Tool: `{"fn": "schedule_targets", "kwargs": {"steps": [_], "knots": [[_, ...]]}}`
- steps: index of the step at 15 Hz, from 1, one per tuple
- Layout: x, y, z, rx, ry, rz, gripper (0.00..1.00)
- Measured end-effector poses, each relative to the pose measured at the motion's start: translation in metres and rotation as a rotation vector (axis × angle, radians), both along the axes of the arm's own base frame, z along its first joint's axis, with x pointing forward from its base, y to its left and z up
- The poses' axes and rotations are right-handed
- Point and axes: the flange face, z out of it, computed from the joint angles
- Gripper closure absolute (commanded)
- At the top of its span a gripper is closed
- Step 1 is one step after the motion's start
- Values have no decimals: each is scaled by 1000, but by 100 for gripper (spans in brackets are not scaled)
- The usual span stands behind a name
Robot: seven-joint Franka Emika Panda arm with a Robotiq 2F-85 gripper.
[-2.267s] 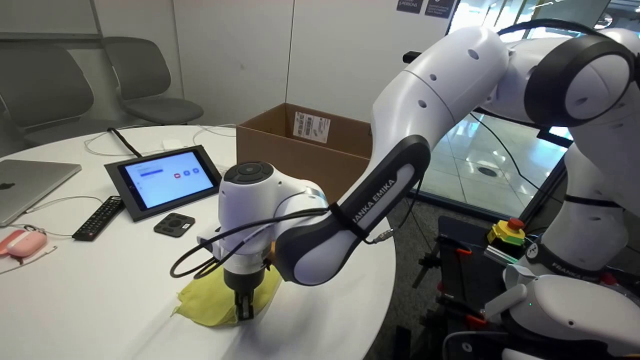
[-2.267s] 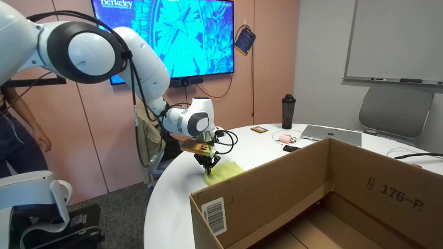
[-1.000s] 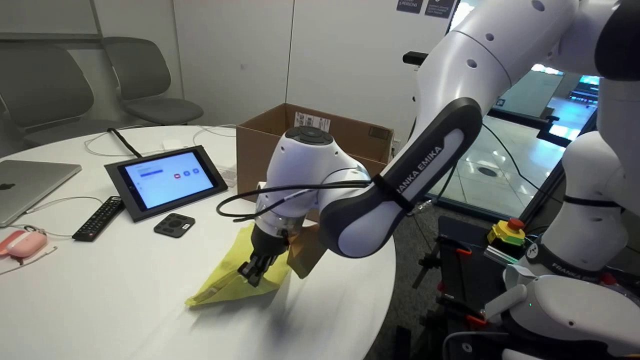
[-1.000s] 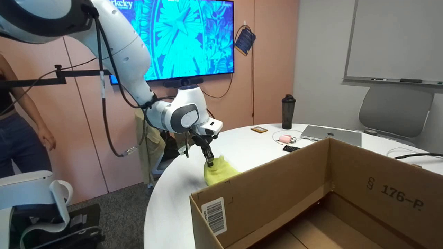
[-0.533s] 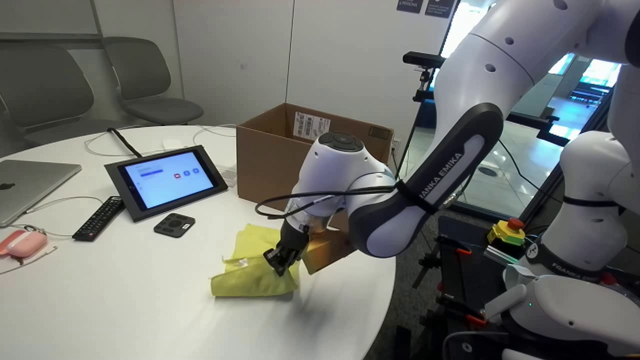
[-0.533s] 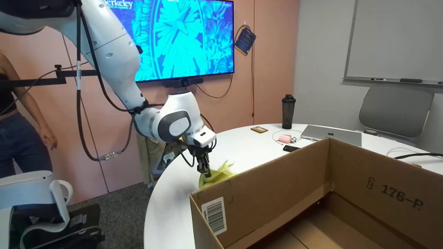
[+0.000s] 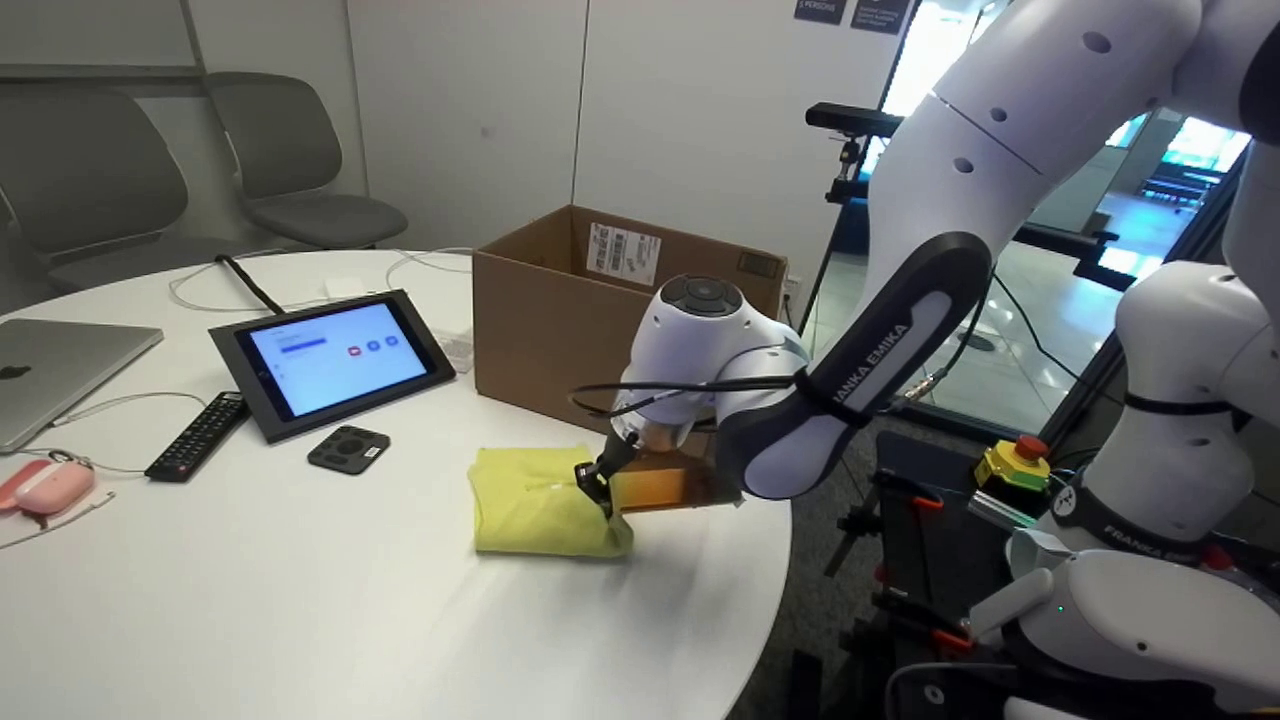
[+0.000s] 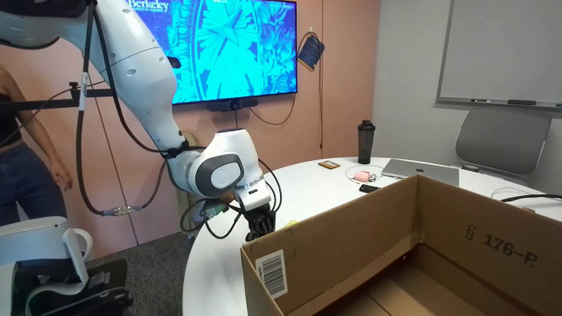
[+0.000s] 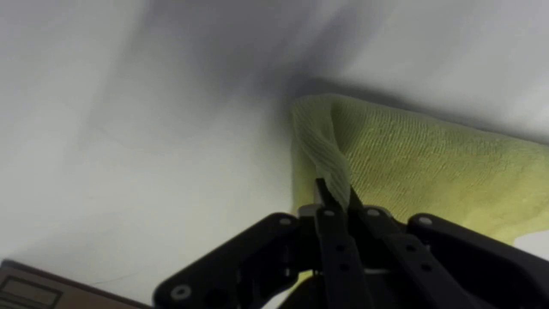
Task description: Place the green marker on the yellow towel, fold the towel from bottom to top then left to right and right to left, pick up the towel and put it inside the brown box
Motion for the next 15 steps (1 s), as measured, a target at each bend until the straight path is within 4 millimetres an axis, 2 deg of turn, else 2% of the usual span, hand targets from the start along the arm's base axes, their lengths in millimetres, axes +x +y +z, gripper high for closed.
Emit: {"fn": "schedule_targets", "kwargs": {"steps": [1, 2, 7, 11, 15], "knots": [[-1, -6, -4, -7, 12, -51, 85], [-2, -11, -8, -11, 24, -95, 68], [-5, -6, -15, -19, 59, -177, 31], [5, 12, -2, -50, 50, -137, 3], [22, 35, 32, -114, 3, -87, 0]]}}
